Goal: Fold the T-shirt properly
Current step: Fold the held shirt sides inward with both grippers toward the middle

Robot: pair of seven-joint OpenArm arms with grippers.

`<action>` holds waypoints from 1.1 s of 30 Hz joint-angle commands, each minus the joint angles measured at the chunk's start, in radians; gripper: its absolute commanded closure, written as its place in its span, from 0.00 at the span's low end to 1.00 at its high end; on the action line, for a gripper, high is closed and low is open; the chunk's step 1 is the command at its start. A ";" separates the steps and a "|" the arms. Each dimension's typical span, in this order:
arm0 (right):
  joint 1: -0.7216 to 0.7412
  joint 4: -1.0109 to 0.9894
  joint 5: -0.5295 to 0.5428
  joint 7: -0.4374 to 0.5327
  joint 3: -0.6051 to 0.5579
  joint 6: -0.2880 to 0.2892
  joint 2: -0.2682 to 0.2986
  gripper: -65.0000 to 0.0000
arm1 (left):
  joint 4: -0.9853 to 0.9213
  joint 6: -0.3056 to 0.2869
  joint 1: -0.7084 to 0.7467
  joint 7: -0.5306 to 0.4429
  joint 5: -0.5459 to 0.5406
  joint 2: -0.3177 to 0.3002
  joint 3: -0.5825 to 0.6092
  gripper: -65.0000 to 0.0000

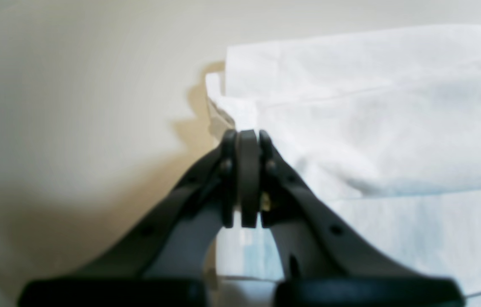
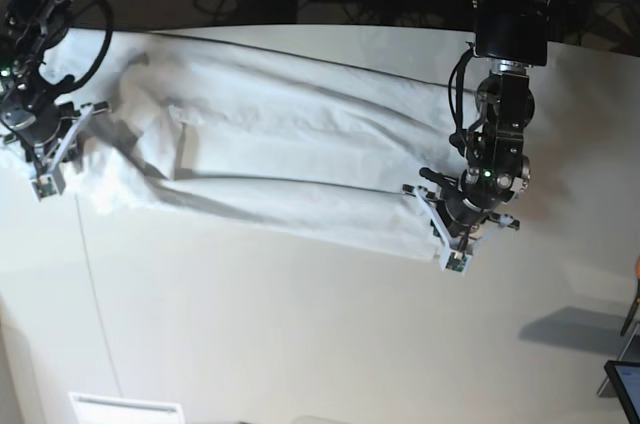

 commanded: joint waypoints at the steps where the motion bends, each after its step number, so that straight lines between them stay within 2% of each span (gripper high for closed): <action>1: -0.002 0.018 0.015 0.007 0.014 0.005 0.009 1.00 | 0.020 -0.002 -0.022 -0.017 -0.001 -0.010 -0.003 1.00; 10: -0.115 0.018 0.259 -0.028 0.165 0.005 0.018 1.00 | 0.020 -0.005 -0.025 -0.017 -0.001 -0.010 -0.001 1.00; 13: -0.143 0.016 0.325 -0.027 0.178 0.005 0.049 1.00 | 0.020 -0.045 -0.029 -0.017 -0.001 -0.010 -0.001 1.00; 16: -0.160 0.015 0.331 -0.020 0.180 0.005 0.052 1.00 | 0.022 -0.081 -0.029 -0.017 -0.001 -0.012 -0.001 1.00; 20: -0.180 0.015 0.331 -0.020 0.180 0.005 0.055 1.00 | 0.025 -0.082 -0.029 -0.017 -0.001 -0.015 0.016 1.00; 25: -0.200 0.013 0.331 -0.020 0.177 0.005 0.061 1.00 | 0.099 -0.082 -0.029 -0.017 -0.001 -0.070 0.102 1.00; 33: -0.215 0.011 0.333 -0.022 0.171 0.005 0.091 1.00 | 0.115 -0.082 -0.032 -0.015 -0.001 -0.101 0.102 1.00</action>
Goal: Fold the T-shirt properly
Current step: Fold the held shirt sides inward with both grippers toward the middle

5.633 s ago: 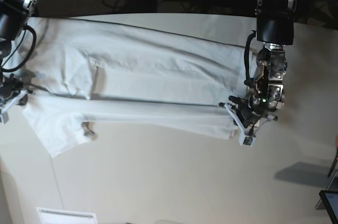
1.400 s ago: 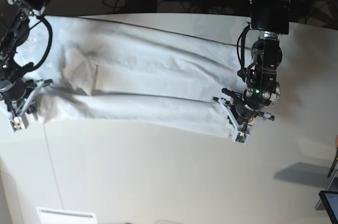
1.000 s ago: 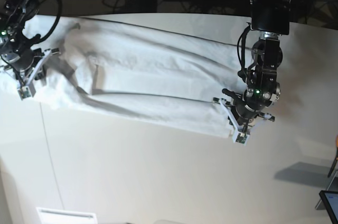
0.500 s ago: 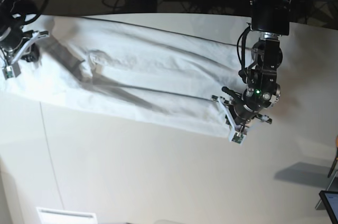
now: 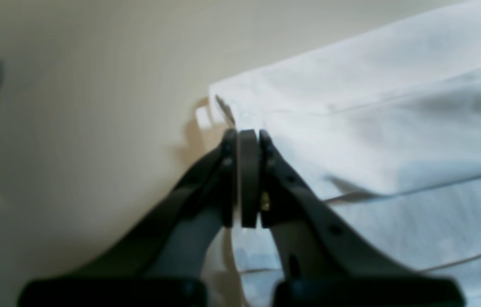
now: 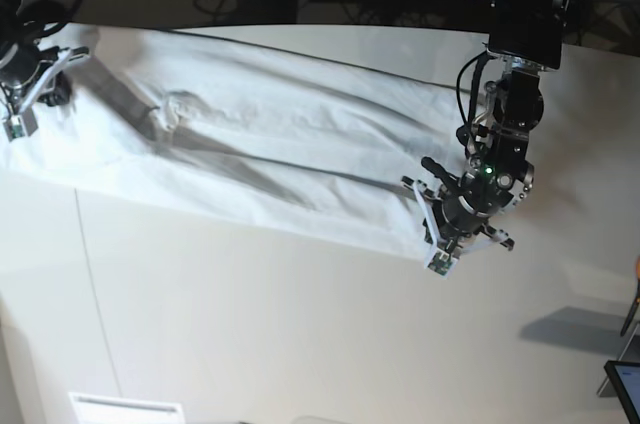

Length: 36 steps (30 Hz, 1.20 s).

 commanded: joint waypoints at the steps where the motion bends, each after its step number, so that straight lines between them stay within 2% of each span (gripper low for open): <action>1: 0.002 0.011 0.007 0.004 0.006 0.002 0.021 1.00 | 0.018 0.008 -0.019 -0.015 0.000 -0.021 -0.008 1.00; 11: -0.021 0.011 0.006 0.002 0.003 0.002 0.038 1.00 | 0.021 0.008 -0.012 -0.012 0.000 -0.049 -0.002 1.00; 15: -0.021 0.010 0.001 0.004 -0.018 0.002 0.067 1.00 | 0.021 0.008 -0.012 -0.012 0.000 -0.049 0.002 1.00; 26: -0.042 0.008 0.000 0.010 -0.031 0.002 0.069 1.00 | 0.030 0.006 0.001 -0.009 0.000 -0.050 0.004 1.00; 28: -0.042 0.007 0.000 0.010 -0.031 0.002 0.069 1.00 | 0.044 -0.024 0.004 -0.007 0.000 -0.061 0.005 1.00; 31: -0.042 -0.008 0.000 0.010 -0.031 0.002 0.066 1.00 | 0.080 -0.106 0.034 -0.007 0.000 -0.070 -0.004 1.00; 36: -0.048 -0.021 0.000 0.047 -0.032 0.002 0.064 1.00 | 0.096 -0.113 0.077 -0.006 0.000 -0.090 -0.007 1.00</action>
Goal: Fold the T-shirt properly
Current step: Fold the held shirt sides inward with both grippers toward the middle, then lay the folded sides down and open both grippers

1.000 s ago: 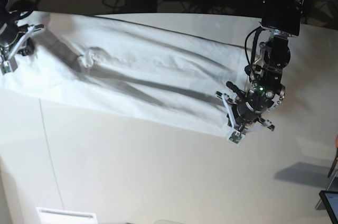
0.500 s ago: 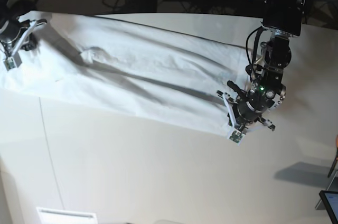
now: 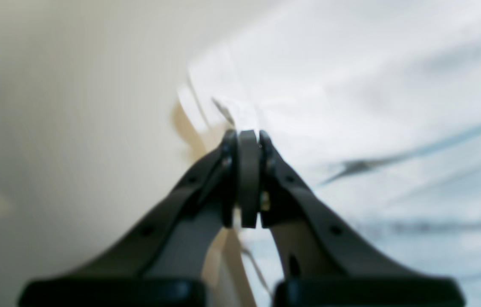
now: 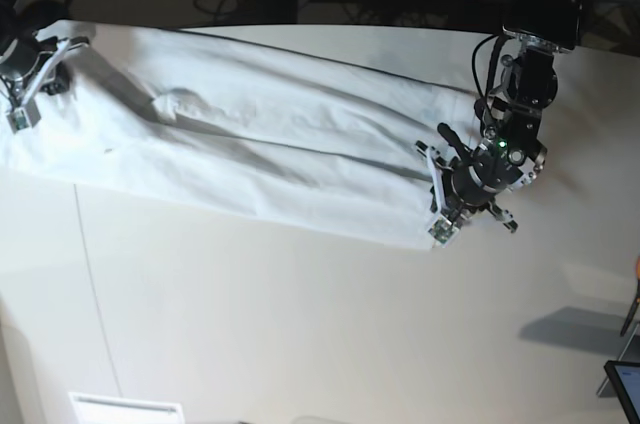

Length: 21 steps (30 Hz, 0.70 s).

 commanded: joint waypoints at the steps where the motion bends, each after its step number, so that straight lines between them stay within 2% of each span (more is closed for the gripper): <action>1: -0.009 0.012 0.008 0.023 0.006 0.002 0.015 1.00 | 0.016 0.003 -0.019 -0.010 0.002 -0.012 -0.009 1.00; 7: -0.012 0.012 -0.009 0.032 -0.037 0.002 -0.004 1.00 | 0.014 0.003 0.007 -0.011 0.002 -0.033 -0.011 1.00; 10: -0.014 0.012 -0.105 0.085 -0.089 0.002 -0.008 1.00 | 0.014 0.003 0.005 -0.011 0.004 -0.035 -0.011 1.00; 12: -0.025 0.012 -0.197 0.130 -0.125 0.002 -0.036 1.00 | 0.011 0.003 0.005 -0.013 0.005 -0.041 -0.011 1.00; 16: -0.026 0.006 -0.342 0.181 -0.165 0.002 -0.071 1.00 | -0.006 0.003 0.007 -0.017 0.093 -0.040 -0.011 1.00; 21: -0.020 -0.011 -0.360 0.199 -0.162 0.002 -0.073 1.00 | -0.014 -0.002 0.008 -0.019 0.159 -0.030 -0.011 1.00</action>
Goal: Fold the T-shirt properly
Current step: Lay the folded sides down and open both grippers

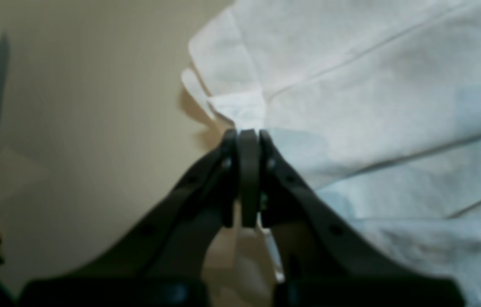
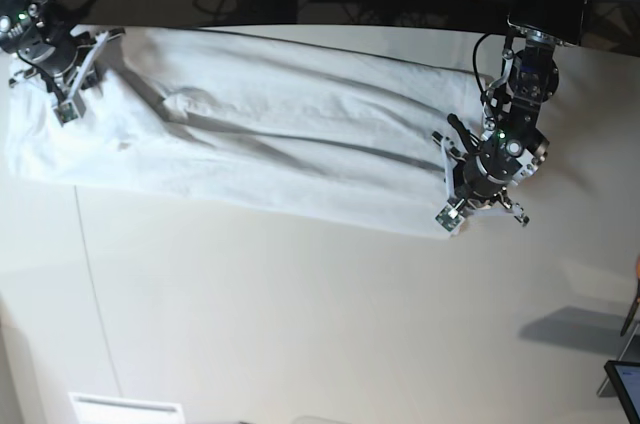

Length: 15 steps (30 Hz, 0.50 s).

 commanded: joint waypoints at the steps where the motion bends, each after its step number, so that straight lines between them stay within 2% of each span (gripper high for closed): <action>1: 0.001 0.010 -0.010 0.007 0.009 -0.001 0.013 1.00 | 0.012 0.002 -0.018 -0.007 0.012 -0.016 -0.011 1.00; 15: 0.034 -0.002 -0.014 0.009 0.020 -0.001 0.014 0.99 | 0.019 0.000 -0.016 -0.005 0.010 -0.018 -0.008 1.00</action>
